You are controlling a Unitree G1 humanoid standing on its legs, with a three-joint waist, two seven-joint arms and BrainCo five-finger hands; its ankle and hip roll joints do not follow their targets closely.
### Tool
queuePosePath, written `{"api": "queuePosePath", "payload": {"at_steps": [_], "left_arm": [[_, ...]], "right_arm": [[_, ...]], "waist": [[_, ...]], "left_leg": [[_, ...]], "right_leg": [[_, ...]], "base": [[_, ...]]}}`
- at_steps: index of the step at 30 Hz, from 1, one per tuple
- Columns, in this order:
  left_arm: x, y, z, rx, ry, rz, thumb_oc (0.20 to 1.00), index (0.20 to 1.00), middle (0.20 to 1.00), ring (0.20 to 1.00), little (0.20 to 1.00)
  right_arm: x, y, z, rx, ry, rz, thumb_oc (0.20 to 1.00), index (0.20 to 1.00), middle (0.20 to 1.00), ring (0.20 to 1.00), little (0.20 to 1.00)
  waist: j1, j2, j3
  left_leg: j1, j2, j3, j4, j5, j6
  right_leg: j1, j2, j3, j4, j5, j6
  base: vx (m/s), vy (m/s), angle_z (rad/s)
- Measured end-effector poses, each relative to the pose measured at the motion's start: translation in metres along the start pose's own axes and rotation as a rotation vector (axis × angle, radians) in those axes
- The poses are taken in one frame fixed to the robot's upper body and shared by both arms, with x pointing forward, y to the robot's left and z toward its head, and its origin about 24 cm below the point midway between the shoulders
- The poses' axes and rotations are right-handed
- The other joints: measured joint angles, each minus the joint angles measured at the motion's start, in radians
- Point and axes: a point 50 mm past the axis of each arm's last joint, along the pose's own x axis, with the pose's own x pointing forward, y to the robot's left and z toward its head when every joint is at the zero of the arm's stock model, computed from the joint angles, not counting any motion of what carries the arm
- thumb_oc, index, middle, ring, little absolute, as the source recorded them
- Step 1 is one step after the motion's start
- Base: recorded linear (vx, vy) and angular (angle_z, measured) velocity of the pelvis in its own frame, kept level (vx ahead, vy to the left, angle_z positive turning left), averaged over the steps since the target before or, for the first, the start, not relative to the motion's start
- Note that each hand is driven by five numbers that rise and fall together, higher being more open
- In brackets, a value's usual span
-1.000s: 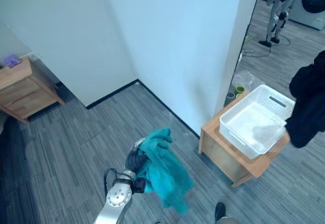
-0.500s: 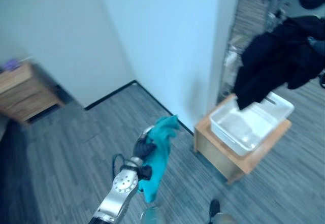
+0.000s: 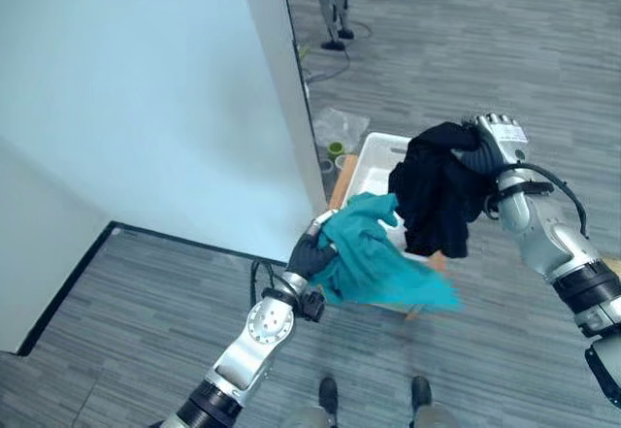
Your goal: Pick up bed clothes into laundry basket.
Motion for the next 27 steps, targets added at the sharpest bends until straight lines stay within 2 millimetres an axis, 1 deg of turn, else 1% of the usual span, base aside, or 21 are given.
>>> {"api": "queuePosePath", "payload": {"at_steps": [1,2,5,6,7,10,11,14,15,17,20,21,22,23,25,27], "left_arm": [[-0.004,0.001,-0.004,-0.006,0.018,0.003,0.2,0.2,0.2,0.2,0.2],[-0.012,0.002,-0.01,-0.011,0.047,0.009,0.2,0.2,0.2,0.2,0.2],[-0.02,0.005,-0.018,-0.047,0.09,0.029,0.2,0.2,0.2,0.2,0.2],[-0.022,0.005,-0.02,-0.051,0.098,0.03,0.2,0.2,0.2,0.2,0.2],[-0.025,0.007,-0.022,-0.05,0.112,0.033,0.2,0.2,0.2,0.2,0.2],[-0.026,0.01,-0.023,-0.039,0.116,0.021,0.2,0.2,0.2,0.2,0.2],[-0.027,0.011,-0.023,-0.052,0.116,0.021,0.2,0.2,0.2,0.2,0.2],[-0.027,0.016,-0.022,-0.069,0.11,0.043,0.2,0.2,0.2,0.2,0.2],[-0.027,0.017,-0.022,-0.07,0.108,0.05,0.2,0.2,0.2,0.2,0.2],[-0.028,0.017,-0.022,-0.07,0.11,0.052,0.2,0.2,0.2,0.2,0.2],[-0.026,0.017,-0.021,-0.069,0.105,0.051,0.2,0.2,0.2,0.2,0.2],[-0.026,0.017,-0.021,-0.069,0.104,0.052,0.2,0.2,0.2,0.2,0.2],[-0.025,0.017,-0.02,-0.069,0.101,0.054,0.2,0.2,0.2,0.2,0.2],[-0.024,0.018,-0.021,-0.067,0.1,0.054,0.2,0.2,0.2,0.2,0.2],[-0.021,0.018,-0.02,-0.064,0.096,0.055,0.2,0.2,0.2,0.2,0.2],[-0.019,0.021,-0.018,-0.055,0.086,0.067,0.2,0.2,0.2,0.2,0.2]], "right_arm": [[0.0,0.003,-0.002,-0.017,0.006,0.018,0.2,0.2,0.2,0.2,0.2],[0.002,0.002,-0.005,-0.04,0.014,0.026,0.2,0.2,0.2,0.2,0.2],[0.003,0.002,-0.013,-0.064,0.042,0.038,0.2,0.2,0.2,0.2,0.2],[0.003,0.003,-0.017,-0.074,0.059,0.044,0.2,0.2,0.2,0.2,0.2],[0.005,0.002,-0.027,-0.095,0.11,0.053,0.2,0.2,0.2,0.2,0.2],[0.01,-0.004,-0.035,-0.11,0.15,0.038,0.2,0.2,0.2,0.2,0.2],[0.012,-0.004,-0.035,-0.107,0.16,0.035,1.0,1.0,1.0,1.0,1.0],[0.012,-0.002,-0.04,-0.058,0.212,0.02,1.0,1.0,1.0,1.0,1.0],[0.01,0.002,-0.045,-0.016,0.259,0.021,1.0,1.0,1.0,1.0,1.0],[0.008,0.007,-0.048,0.035,0.299,0.034,1.0,1.0,1.0,1.0,1.0],[0.01,0.002,-0.052,0.119,0.343,-0.005,1.0,1.0,1.0,1.0,1.0],[0.013,-0.005,-0.052,0.157,0.352,-0.039,1.0,1.0,1.0,1.0,1.0],[0.018,-0.017,-0.048,0.264,0.35,-0.101,1.0,1.0,1.0,1.0,1.0],[0.02,-0.026,-0.046,0.312,0.333,-0.137,1.0,1.0,1.0,1.0,1.0],[0.023,-0.044,-0.046,0.324,0.293,-0.177,1.0,1.0,1.0,1.0,1.0],[0.023,-0.078,-0.045,0.319,0.229,-0.273,1.0,1.0,1.0,1.0,1.0]], "waist": [[0.022,-0.002,-0.001],[0.038,-0.003,-0.002],[0.059,-0.009,-0.003],[0.068,-0.013,-0.004],[0.079,-0.025,-0.008],[0.097,-0.031,-0.009],[0.103,-0.031,-0.009],[0.119,-0.031,-0.012],[0.129,-0.029,-0.013],[0.138,-0.027,-0.013],[0.145,-0.025,-0.015],[0.143,-0.024,-0.016],[0.136,-0.02,-0.018],[0.133,-0.016,-0.02],[0.116,-0.012,-0.023],[0.096,-0.01,-0.024]], "left_leg": [[0.011,0.003,0.015,0.0,-0.004,-0.005],[0.016,-0.001,0.013,0.0,-0.007,-0.008],[0.014,-0.001,0.015,0.0,-0.01,-0.012],[0.013,-0.002,0.015,0.0,-0.011,-0.014],[-0.002,-0.003,0.013,0.0,-0.012,-0.015],[-0.037,-0.004,0.014,0.0,-0.012,-0.015],[-0.057,-0.005,0.012,0.0,-0.012,-0.015],[-0.092,-0.003,0.012,0.0,-0.011,-0.014],[-0.11,-0.004,0.011,0.0,-0.011,-0.014],[-0.114,-0.005,0.01,0.0,-0.011,-0.014],[-0.113,-0.008,0.01,0.0,-0.011,-0.014],[-0.111,-0.009,0.011,0.0,-0.011,-0.014],[-0.106,-0.011,0.012,0.0,-0.011,-0.014],[-0.103,-0.012,0.012,0.0,-0.011,-0.014],[-0.087,-0.013,0.011,0.0,-0.011,-0.014],[-0.068,-0.015,0.015,0.0,-0.011,-0.014]], "right_leg": [[0.013,0.0,-0.052,-0.014,0.002,-0.004],[0.034,0.004,-0.054,-0.04,0.004,-0.004],[0.041,0.007,-0.058,-0.053,0.005,-0.003],[0.041,0.007,-0.058,-0.058,0.006,-0.002],[0.036,0.009,-0.058,-0.078,0.017,-0.002],[0.006,0.009,-0.056,-0.094,0.035,-0.003],[-0.01,0.006,-0.058,-0.094,0.039,-0.002],[-0.044,0.006,-0.061,-0.099,0.044,-0.002],[-0.062,0.006,-0.062,-0.099,0.049,-0.005],[-0.065,0.005,-0.063,-0.099,0.051,-0.004],[-0.065,0.003,-0.063,-0.099,0.051,-0.004],[-0.064,0.001,-0.062,-0.098,0.052,-0.003],[-0.061,0.0,-0.06,-0.098,0.052,-0.002],[-0.058,-0.001,-0.059,-0.098,0.052,-0.002],[-0.04,-0.003,-0.058,-0.099,0.052,-0.001],[-0.027,-0.004,-0.047,-0.099,0.052,-0.001]], "base": [[0.15,0.075,-0.43],[0.15,0.063,-0.06],[0.1,0.026,0.04],[0.02,0.022,0.04],[0.04,0.027,0.02],[0.0,0.0,0.0],[-0.04,-0.032,0.07],[-0.03,-0.02,0.07],[0.0,0.0,0.0],[-0.01,-0.004,0.02],[0.0,0.0,0.0],[0.03,0.001,-0.02],[0.05,0.003,-0.04],[0.03,0.009,-0.03],[0.0,0.01,0.02],[0.02,0.044,-0.06]]}}
